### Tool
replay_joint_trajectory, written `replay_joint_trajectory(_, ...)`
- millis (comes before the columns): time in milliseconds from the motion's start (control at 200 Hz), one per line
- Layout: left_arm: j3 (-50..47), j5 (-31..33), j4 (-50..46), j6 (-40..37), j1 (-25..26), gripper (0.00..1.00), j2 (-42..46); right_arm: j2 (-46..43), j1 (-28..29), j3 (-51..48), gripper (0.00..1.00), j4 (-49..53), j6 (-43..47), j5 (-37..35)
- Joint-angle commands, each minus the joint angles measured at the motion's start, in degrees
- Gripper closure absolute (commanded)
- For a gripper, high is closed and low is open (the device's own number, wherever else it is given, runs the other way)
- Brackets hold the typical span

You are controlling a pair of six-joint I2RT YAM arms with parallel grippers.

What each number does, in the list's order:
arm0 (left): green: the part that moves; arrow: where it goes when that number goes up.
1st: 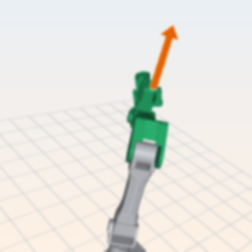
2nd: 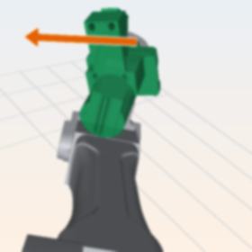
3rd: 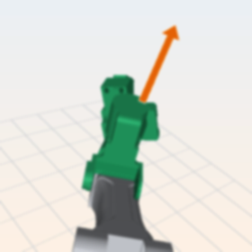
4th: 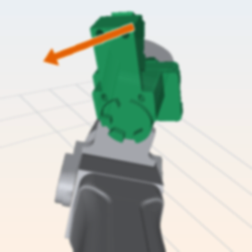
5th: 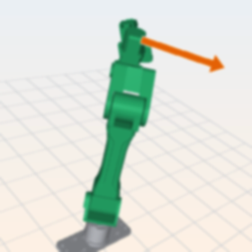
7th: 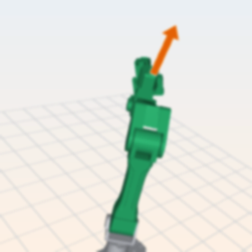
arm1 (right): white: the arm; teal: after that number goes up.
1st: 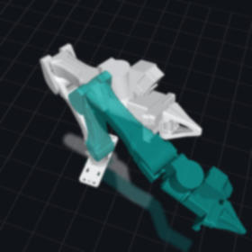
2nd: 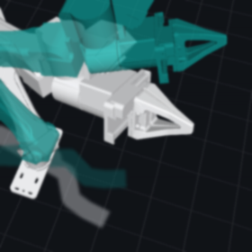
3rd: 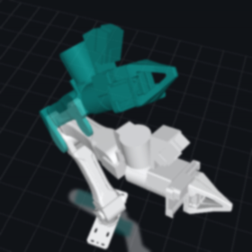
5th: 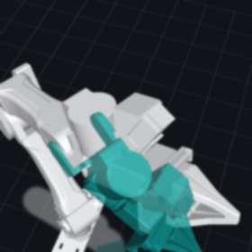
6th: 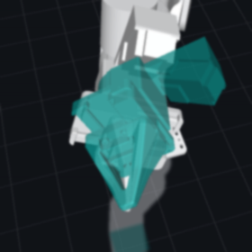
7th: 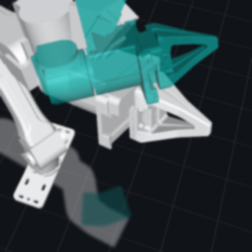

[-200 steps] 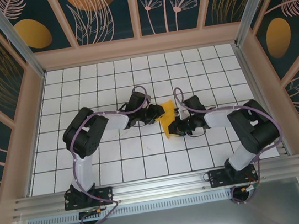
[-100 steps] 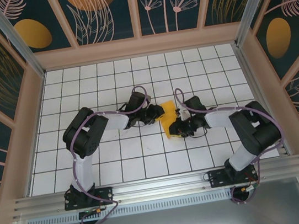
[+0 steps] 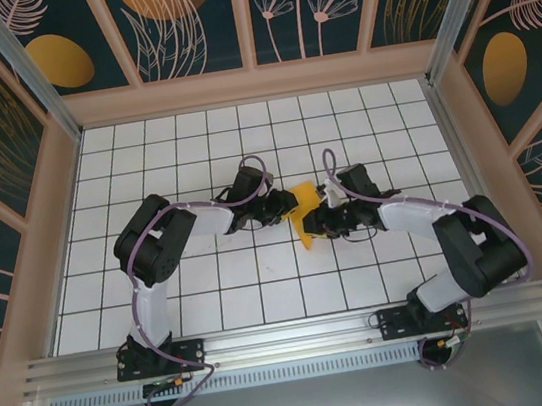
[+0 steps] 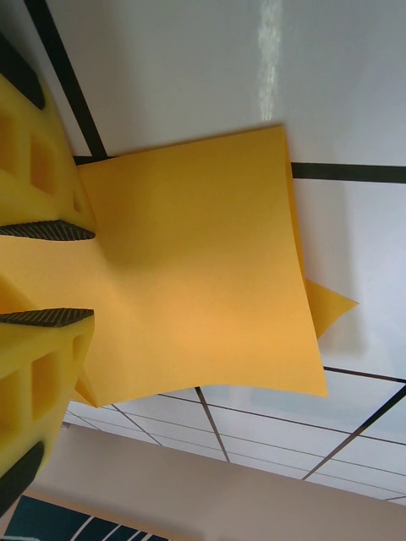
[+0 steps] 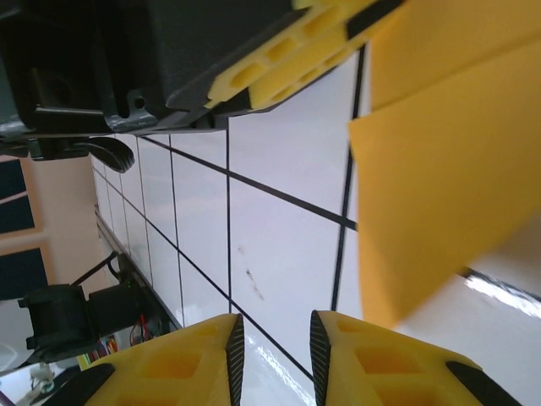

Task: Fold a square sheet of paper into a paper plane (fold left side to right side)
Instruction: Fold the wing for the fifth time at the center of the table.

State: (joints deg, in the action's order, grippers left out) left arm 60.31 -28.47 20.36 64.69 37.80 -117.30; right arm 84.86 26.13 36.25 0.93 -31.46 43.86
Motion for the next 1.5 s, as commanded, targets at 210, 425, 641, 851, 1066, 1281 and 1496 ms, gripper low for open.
replay_joint_trajectory(210, -0.89, 3.07, -3.68, -1.48, -1.06, 0.69, -1.65, 7.47, 2.40, 0.23, 0.71, -3.29, -0.33, -0.11)
replay_joint_trajectory(425, -0.86, 2.98, -3.73, -1.58, -1.02, 0.69, -1.64, 10.11, 2.56, 0.40, 0.71, -2.55, 0.70, -1.79)
replay_joint_trajectory(641, -0.99, 3.15, -3.62, -1.58, -1.03, 0.69, -1.60, 9.74, 3.23, 0.61, 0.71, -2.07, 0.88, -1.67)
replay_joint_trajectory(851, -1.08, 3.13, -3.65, -1.62, -1.06, 0.69, -1.52, 5.24, 2.88, 2.55, 0.69, 1.97, 2.37, -3.51)
replay_joint_trajectory(1066, -1.07, 3.10, -3.55, -1.67, -1.02, 0.69, -1.42, 4.85, 3.92, -0.28, 0.70, -1.82, -0.56, -1.05)
replay_joint_trajectory(1281, -1.08, 3.06, -3.66, -1.76, -1.06, 0.69, -1.49, 7.61, 4.89, -1.40, 0.70, -2.58, -0.82, -0.47)
replay_joint_trajectory(1496, -1.08, 3.16, -3.64, -1.70, -1.06, 0.69, -1.45, 6.79, 4.90, -2.72, 0.70, -1.01, -0.10, -1.79)
